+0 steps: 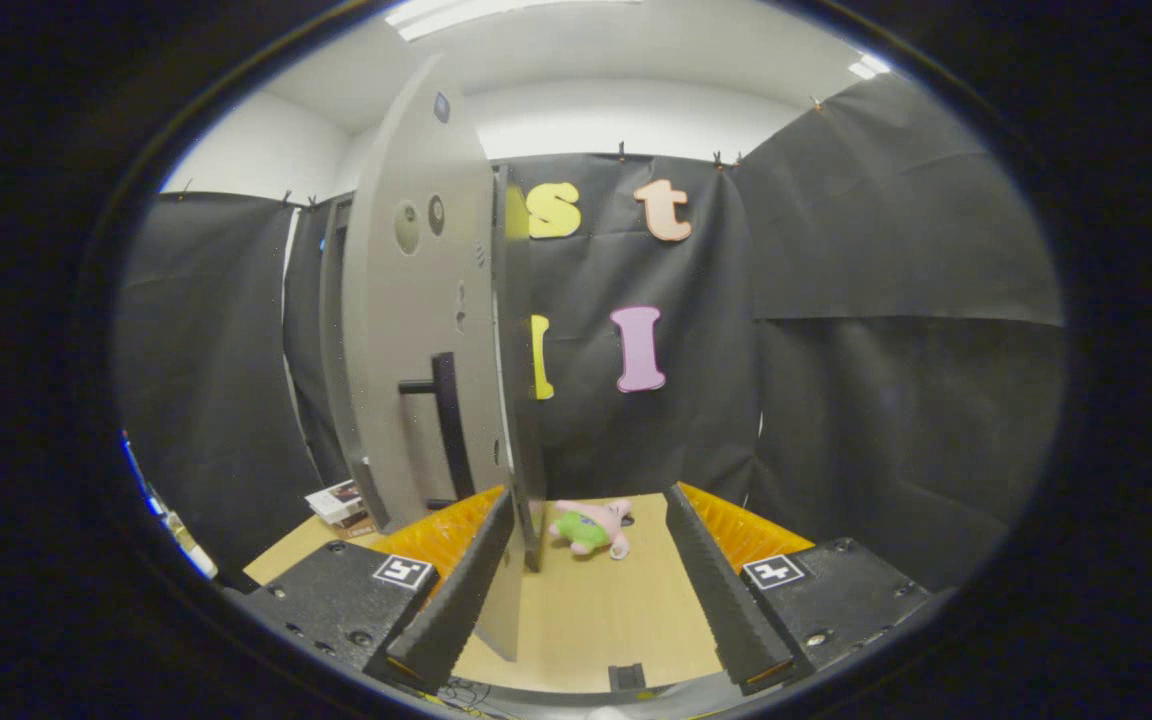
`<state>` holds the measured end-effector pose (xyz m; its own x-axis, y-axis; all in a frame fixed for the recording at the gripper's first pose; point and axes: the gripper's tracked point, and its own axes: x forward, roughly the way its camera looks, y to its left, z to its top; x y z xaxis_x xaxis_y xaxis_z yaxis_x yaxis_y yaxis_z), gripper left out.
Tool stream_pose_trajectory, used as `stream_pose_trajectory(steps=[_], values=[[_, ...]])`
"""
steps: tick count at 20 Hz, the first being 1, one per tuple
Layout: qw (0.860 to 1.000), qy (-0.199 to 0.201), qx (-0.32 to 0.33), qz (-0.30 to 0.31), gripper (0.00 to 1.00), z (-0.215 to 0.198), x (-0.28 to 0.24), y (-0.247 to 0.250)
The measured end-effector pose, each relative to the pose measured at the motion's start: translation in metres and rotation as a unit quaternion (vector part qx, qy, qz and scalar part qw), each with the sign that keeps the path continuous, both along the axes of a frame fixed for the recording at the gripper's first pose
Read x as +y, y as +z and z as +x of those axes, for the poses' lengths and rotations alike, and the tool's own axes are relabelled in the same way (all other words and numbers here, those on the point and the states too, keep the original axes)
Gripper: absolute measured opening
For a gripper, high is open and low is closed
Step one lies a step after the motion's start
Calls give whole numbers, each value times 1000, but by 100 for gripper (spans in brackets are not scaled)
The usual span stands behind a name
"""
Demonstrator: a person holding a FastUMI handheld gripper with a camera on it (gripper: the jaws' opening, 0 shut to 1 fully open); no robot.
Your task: Open the shoe cabinet door, grab the shoes and put them into the shoe cabinet, then close the shoe cabinet door.
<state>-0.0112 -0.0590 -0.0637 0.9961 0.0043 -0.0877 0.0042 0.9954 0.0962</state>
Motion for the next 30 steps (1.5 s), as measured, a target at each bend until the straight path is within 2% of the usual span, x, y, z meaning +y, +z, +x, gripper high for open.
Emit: stream_pose_trajectory(steps=[4,8,11,16,20,30], values=[[1000,27,-3,10,98,40,10,4],[999,45,-27,-2,98,62,29,23],[998,41,-42,-14,97,66,33,33],[998,47,-28,9,95,66,39,30],[998,46,-28,-20,93,64,51,34],[997,78,-22,-19,93,61,127,35]])
